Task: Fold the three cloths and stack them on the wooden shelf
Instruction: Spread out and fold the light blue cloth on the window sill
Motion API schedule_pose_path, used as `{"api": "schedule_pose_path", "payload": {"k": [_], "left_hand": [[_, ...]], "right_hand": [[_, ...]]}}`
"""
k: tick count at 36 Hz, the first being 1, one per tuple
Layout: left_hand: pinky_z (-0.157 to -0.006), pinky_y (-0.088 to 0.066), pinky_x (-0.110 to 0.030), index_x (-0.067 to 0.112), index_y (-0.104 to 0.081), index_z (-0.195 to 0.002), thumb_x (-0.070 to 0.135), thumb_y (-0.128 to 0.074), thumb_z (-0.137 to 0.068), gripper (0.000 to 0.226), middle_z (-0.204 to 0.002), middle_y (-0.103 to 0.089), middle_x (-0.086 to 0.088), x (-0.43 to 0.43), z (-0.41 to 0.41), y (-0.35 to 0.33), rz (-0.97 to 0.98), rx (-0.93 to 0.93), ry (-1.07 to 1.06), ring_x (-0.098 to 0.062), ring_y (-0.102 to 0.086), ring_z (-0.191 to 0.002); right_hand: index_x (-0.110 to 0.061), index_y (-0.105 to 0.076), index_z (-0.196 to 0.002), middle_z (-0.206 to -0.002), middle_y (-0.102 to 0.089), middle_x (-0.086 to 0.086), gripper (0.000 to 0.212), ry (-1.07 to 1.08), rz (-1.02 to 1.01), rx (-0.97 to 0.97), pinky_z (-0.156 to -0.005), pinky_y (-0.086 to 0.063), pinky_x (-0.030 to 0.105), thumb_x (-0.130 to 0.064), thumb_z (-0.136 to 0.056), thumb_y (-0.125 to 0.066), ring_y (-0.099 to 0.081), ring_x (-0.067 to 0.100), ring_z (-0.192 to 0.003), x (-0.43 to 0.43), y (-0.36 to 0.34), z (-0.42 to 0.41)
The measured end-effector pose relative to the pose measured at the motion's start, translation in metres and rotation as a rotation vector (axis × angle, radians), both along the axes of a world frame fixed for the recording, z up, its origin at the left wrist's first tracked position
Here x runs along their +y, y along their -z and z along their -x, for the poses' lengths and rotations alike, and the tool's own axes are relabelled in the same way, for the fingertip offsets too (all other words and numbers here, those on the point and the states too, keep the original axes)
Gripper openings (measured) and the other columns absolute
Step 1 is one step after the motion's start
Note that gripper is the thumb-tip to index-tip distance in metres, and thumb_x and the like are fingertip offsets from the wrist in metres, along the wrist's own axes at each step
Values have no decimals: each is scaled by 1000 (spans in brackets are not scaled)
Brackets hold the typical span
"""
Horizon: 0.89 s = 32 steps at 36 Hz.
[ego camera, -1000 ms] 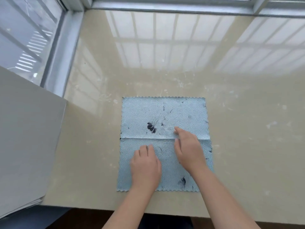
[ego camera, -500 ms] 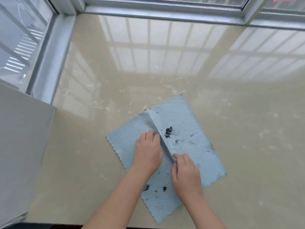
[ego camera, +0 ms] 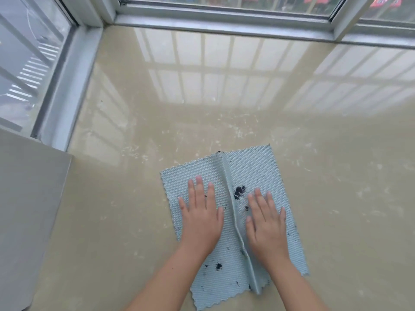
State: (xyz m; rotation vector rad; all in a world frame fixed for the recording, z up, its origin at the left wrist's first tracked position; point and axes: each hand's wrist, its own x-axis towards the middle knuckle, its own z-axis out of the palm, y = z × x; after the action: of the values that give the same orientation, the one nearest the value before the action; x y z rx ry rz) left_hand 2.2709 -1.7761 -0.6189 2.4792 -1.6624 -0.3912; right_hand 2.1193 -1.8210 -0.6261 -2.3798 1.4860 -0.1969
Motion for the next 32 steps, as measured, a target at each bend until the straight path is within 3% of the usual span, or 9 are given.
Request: {"api": "schedule_pose_path", "payload": {"k": [2,4,6,12,19,22,26,30,32], "left_hand": [[-94,-30,-65,4,-29,-140,43,-15,-97,60,-150,-26,-23,6,-1,9,-48,19,-56,-38,-20,-137],[-99,-20,-64,4,-15,-147,47,-4,-98,66,-155,-12,-20,12,-5,19,-86,23,-48,-36,-13,-141],[-100,-17,-64,6,-10,-149,49,-3,-98,67,-154,-13,-17,16,-13,24,-98,8,0,-31,-11,-142],[-108,-9,-53,16,-13,-150,49,-7,-98,62,-158,-4,-4,23,-39,30,-26,-30,117,-19,-3,-145],[-111,0,-50,22,-5,-151,49,-7,-98,59,-158,-2,0,18,-54,29,-3,-52,182,-18,-2,-145],[-111,1,-48,21,-11,-150,49,-8,-98,59,-158,2,1,12,-61,28,-18,-61,222,-16,1,-145],[-111,4,-46,17,-19,-147,50,-7,-98,61,-158,7,1,2,-71,27,-9,-86,271,-19,-3,-144],[-114,-5,-52,9,-24,-143,40,-16,-99,55,-155,-17,-6,-17,-67,18,96,-75,193,-15,7,-145],[-112,-12,-54,7,-28,-141,32,-27,-94,53,-152,-26,-9,-30,-60,15,125,-59,172,-16,2,-145]], "right_hand": [[-21,-27,-143,-155,-21,-5,55,-21,-36,60,-108,-14,56,-32,-89,-32,0,10,-144,-11,5,9],[-22,-22,-145,-156,-10,-8,58,-66,-50,101,-107,-14,57,-36,-89,-31,1,12,-145,-17,9,19],[-25,-15,-148,-156,-6,-8,62,-83,-62,111,-108,-12,56,-39,-90,-30,-2,15,-145,-19,11,26],[-22,-12,-149,-157,-7,-3,58,-25,-64,169,-111,-2,47,-48,-97,-7,0,16,-145,-7,10,34],[-22,-8,-149,-158,-3,-3,61,30,-95,178,-110,-3,51,-51,-96,-5,1,17,-145,3,9,26],[-21,-6,-149,-158,-4,0,63,38,-93,146,-107,-9,61,-54,-95,-5,-1,21,-145,-2,4,19],[-20,-3,-150,-157,-4,3,63,-51,-52,78,-107,-6,61,-53,-96,-8,-3,24,-144,-24,-5,-2],[-20,-4,-149,-158,-4,-2,63,-82,-39,5,-108,-6,57,-44,-94,-24,6,15,-145,-51,-7,-35],[-15,-10,-148,-155,-9,-1,63,-93,-57,-6,-107,-8,57,-39,-92,-27,7,13,-144,-62,-7,-53]]}}
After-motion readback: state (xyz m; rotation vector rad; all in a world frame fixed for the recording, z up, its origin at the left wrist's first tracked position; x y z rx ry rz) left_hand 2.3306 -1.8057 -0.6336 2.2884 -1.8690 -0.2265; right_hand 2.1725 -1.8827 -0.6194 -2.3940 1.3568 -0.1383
